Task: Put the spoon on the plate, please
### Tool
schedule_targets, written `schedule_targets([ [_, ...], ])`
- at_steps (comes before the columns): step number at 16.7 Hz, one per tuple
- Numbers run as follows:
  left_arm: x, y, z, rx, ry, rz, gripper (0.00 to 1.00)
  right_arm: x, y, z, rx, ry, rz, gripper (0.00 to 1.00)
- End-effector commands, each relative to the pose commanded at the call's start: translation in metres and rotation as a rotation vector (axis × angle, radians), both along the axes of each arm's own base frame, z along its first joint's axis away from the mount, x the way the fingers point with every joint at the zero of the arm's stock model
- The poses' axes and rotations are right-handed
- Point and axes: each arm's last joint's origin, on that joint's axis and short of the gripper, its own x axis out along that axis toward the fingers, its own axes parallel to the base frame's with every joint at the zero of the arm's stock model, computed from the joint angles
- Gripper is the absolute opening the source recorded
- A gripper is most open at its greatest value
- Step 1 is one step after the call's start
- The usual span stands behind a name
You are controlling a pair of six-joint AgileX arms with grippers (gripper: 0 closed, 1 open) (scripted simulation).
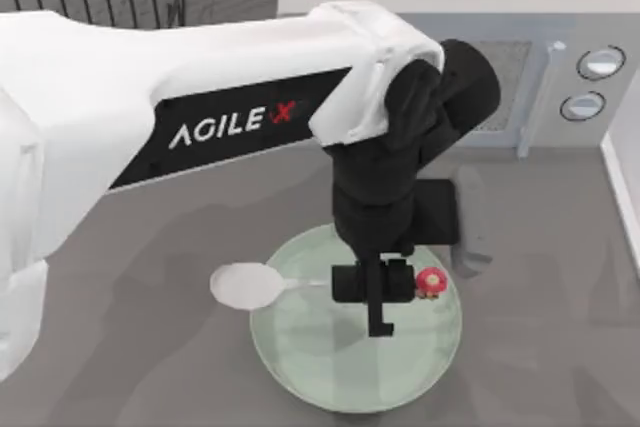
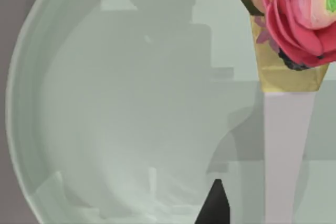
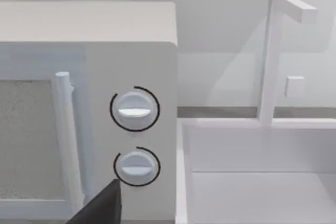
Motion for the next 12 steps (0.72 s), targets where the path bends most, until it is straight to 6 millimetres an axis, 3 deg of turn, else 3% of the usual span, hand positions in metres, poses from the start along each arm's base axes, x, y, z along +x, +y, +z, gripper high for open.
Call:
schedule_targets([
  [6,-0.001,0.000,0.001,-0.008,-0.002,-0.006,0.00,0.000,0.000,0.000,0.000,0.000,0.000,1.00],
  [12,-0.015,-0.015,0.003,-0.083,-0.020,-0.094,0.00,0.000,0.000,0.000,0.000,0.000,0.000,1.00],
])
